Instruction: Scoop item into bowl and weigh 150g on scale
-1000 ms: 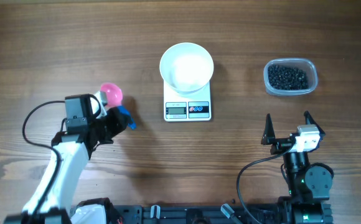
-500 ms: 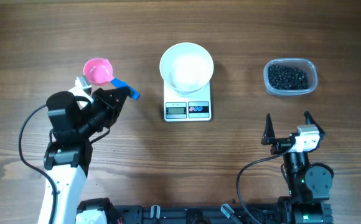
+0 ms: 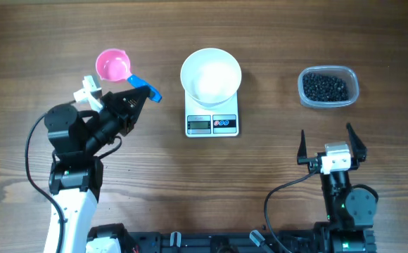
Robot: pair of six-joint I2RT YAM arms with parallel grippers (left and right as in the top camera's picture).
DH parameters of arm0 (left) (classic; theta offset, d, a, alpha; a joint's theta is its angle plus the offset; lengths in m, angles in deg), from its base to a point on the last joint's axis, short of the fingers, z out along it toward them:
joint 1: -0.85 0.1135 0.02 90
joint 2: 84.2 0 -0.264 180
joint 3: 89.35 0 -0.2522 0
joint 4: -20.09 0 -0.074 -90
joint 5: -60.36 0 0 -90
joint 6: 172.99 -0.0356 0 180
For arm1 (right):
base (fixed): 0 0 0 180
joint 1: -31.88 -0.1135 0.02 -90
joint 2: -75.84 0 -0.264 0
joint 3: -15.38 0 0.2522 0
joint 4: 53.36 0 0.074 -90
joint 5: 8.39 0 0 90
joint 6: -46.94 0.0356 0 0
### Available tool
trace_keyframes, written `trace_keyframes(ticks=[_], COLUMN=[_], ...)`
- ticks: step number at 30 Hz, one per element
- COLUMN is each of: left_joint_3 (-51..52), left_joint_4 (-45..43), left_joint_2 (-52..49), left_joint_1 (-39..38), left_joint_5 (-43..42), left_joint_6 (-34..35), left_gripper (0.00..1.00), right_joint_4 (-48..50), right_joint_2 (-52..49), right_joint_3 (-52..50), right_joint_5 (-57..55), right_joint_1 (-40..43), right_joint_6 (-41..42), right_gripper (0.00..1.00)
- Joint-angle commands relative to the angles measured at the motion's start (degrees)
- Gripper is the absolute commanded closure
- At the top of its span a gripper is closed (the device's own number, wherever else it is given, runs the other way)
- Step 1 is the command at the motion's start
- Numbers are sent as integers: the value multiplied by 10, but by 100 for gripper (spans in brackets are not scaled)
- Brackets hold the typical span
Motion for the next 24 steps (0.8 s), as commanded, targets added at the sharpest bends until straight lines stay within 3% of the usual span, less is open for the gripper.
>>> trace_keyframes(ticks=[1,4,6,8,11,13,19,21,24], left_joint_3=[5,5,5,5,5,5,5,5,5], left_joint_4=[-29,-38,-40,-48,-71,-88,-97,-98,-100], left_joint_2=[8,8,8,8,8,8,8,8,8], left_joint_1=[1,1,1,1,1,1,1,1,1], left_joint_5=[-43,-53,-58,-63,-64,-65,-62,-62,-56], left_joint_6=[4,4,4,3,3,3,-3,-3,-3], left_gripper=[96,96,96,96,96,96,96,96,96], right_joint_4=[61,122,230,356,416,390,39,-39,-109], right_joint_2=[1,1,1,1,1,-7,-148,-210,-289], right_joint_3=[-1,-1,-1,3,37,81,353,418,463], right_joint_5=[308,480,552,526,424,398,289,327,484], right_joint_1=[-3,-3,-3,-3,-3,-3,-3,-3,-3], right_joint_6=[19,-49,-42,40,115,104,95,90,90], right_gripper=[0,0,0,0,0,0,0,0,0])
